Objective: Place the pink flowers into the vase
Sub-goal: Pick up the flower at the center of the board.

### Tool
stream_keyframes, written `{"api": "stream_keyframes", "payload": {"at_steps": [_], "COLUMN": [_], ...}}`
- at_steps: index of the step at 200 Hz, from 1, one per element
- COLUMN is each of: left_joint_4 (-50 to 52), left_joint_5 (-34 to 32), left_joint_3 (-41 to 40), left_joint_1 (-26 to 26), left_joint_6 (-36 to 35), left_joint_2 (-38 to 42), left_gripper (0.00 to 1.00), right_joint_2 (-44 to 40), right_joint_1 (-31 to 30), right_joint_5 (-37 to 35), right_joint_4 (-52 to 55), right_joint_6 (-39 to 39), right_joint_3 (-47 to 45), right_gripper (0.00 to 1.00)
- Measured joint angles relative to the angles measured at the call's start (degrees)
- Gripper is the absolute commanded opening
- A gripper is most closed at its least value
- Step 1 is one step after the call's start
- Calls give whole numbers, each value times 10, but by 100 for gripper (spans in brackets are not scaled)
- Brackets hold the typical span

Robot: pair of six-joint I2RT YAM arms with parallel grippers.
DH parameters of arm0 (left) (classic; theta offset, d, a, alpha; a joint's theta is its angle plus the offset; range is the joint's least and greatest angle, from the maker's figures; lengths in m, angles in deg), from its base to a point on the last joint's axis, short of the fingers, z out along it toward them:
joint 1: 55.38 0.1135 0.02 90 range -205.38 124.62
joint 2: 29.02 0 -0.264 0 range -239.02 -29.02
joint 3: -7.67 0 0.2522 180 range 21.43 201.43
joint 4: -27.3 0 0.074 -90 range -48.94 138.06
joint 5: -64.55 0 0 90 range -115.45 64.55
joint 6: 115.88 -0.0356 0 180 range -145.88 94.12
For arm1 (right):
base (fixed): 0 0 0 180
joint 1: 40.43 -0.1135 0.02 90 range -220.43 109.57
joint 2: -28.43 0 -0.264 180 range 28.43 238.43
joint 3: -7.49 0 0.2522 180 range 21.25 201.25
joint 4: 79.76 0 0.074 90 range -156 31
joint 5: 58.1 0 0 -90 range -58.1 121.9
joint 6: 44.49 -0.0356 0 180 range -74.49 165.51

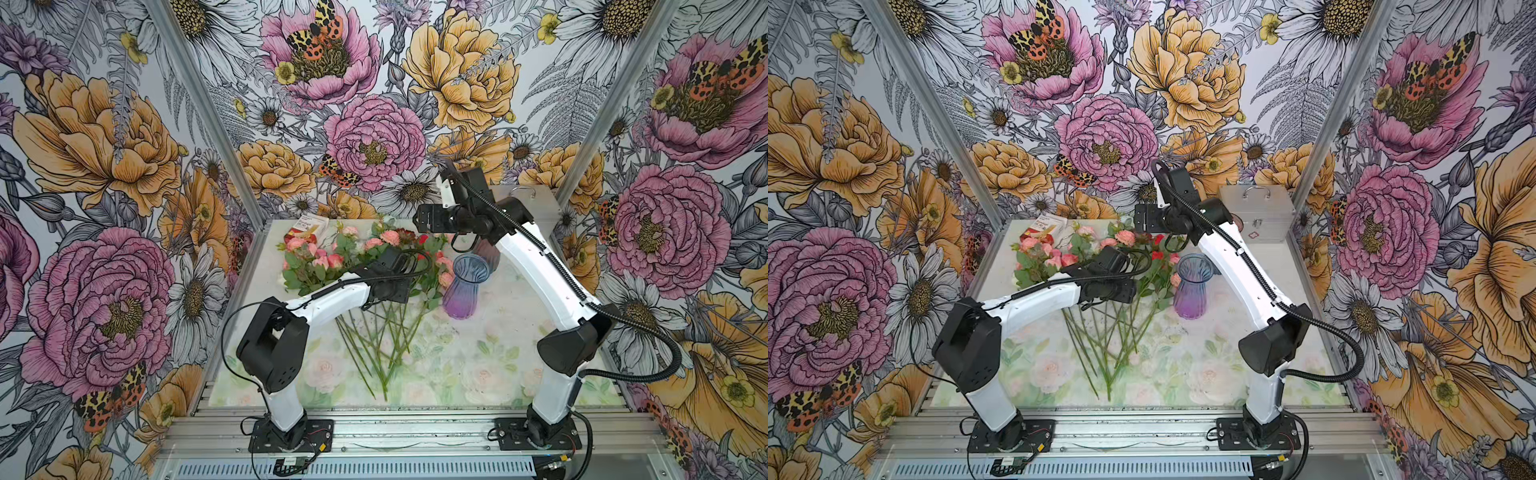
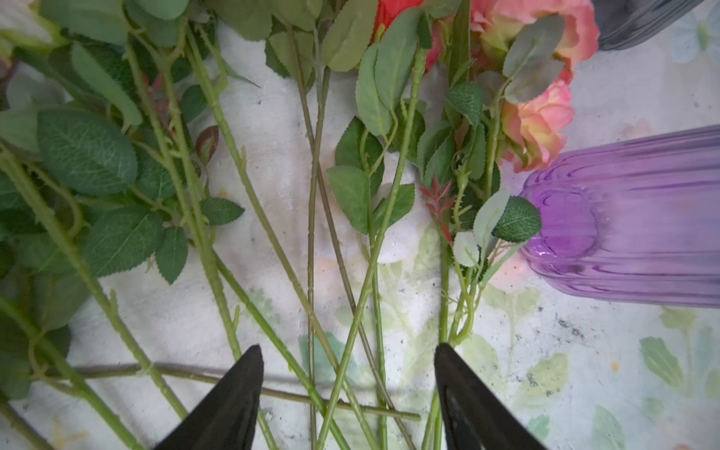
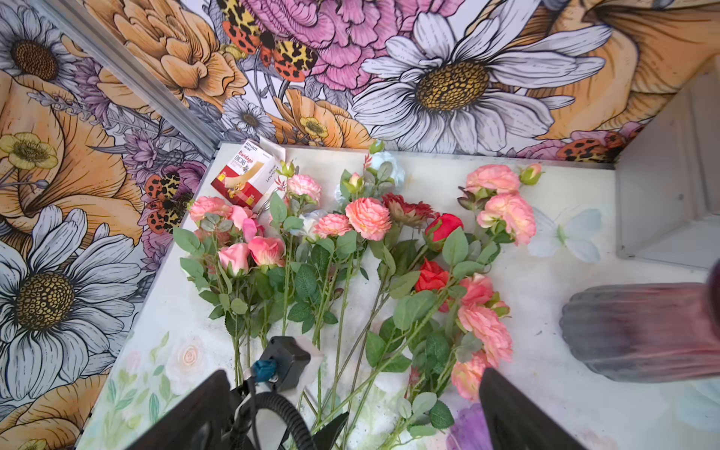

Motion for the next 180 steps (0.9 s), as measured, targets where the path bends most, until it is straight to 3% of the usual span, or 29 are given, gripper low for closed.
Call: {"api": "stream_keyframes", "payload": {"at_steps": [69, 110, 160, 171, 180], "left_joint_4": [34, 51, 62, 63, 64], "left_joint_5": [-27, -58, -67, -68, -69], "left_joint_3": [63, 110, 119, 119, 119], "left_joint_1": [-26, -26, -26, -26, -26], "left_joint_6": [-39, -54, -55, -56, -54], "left_joint_2": [-118, -155, -173, -173, -173], "left_gripper": [65, 44, 43, 38, 21], "right_joint_2": [-88, -128, -136, -136, -136], "right_joint_1": [115, 133, 139, 141, 142], "right_joint_5": [12, 37, 58, 62, 63], "right_joint_4": [-7, -25, -43, -44, -46], "right_joint_6": [0, 0, 0, 0, 0], "right_joint_3": [-133, -172, -208, -213, -217], "right_gripper": [99, 99, 99, 99, 99]}}
